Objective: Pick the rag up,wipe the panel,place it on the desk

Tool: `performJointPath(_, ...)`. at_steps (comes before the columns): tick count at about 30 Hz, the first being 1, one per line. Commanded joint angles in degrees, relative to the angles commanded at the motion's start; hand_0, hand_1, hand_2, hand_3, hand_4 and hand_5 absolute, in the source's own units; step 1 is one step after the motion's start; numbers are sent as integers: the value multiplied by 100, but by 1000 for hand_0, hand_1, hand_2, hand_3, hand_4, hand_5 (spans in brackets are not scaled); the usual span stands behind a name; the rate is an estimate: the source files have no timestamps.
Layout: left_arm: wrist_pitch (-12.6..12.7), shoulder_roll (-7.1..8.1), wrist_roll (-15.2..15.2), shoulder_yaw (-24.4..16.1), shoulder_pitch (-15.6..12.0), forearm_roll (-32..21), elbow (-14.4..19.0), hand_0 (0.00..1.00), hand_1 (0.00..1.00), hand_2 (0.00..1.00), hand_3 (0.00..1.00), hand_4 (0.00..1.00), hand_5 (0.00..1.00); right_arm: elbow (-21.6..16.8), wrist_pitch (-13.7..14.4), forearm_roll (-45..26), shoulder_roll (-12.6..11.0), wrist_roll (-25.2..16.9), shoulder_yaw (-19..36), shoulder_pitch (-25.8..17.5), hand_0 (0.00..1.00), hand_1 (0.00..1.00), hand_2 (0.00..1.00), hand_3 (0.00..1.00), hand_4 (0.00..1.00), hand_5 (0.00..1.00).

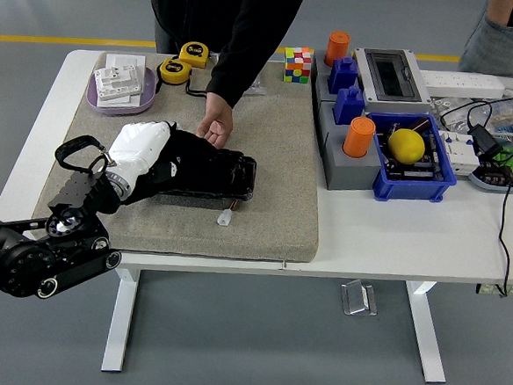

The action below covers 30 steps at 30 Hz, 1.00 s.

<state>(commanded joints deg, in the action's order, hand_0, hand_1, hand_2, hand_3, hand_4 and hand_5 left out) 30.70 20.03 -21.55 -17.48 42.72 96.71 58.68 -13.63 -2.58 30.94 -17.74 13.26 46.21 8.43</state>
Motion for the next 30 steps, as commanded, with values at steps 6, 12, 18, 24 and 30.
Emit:
performJointPath(6, -6, 187, 0, -194, -136, 85, -13, 193, 121, 508, 502, 271, 2, 1, 2, 10, 31, -4, 28, -18, 762, 584, 706, 604, 998, 551)
performJointPath(12, -17, 394, 0, -394, -231, 143, -29, 193, 121, 508, 502, 270, 2, 11, -3, 18, 37, 0, 61, -31, 762, 583, 706, 603, 998, 551)
performJointPath(18, -27, 551, -4, -546, -321, 209, -10, 192, 121, 507, 502, 271, 2, 14, -2, 18, 46, -3, 77, -42, 761, 584, 706, 603, 998, 551)
performJointPath(24, -28, 645, 4, -636, -366, 224, -16, 192, 121, 506, 501, 271, 2, 12, 1, 15, 50, -7, 87, -47, 762, 584, 706, 603, 998, 551)
performJointPath(30, -25, 572, -1, -542, -281, 200, 6, 192, 121, 506, 501, 271, 2, 13, 3, -2, 46, -11, 80, -22, 762, 582, 706, 603, 998, 552)
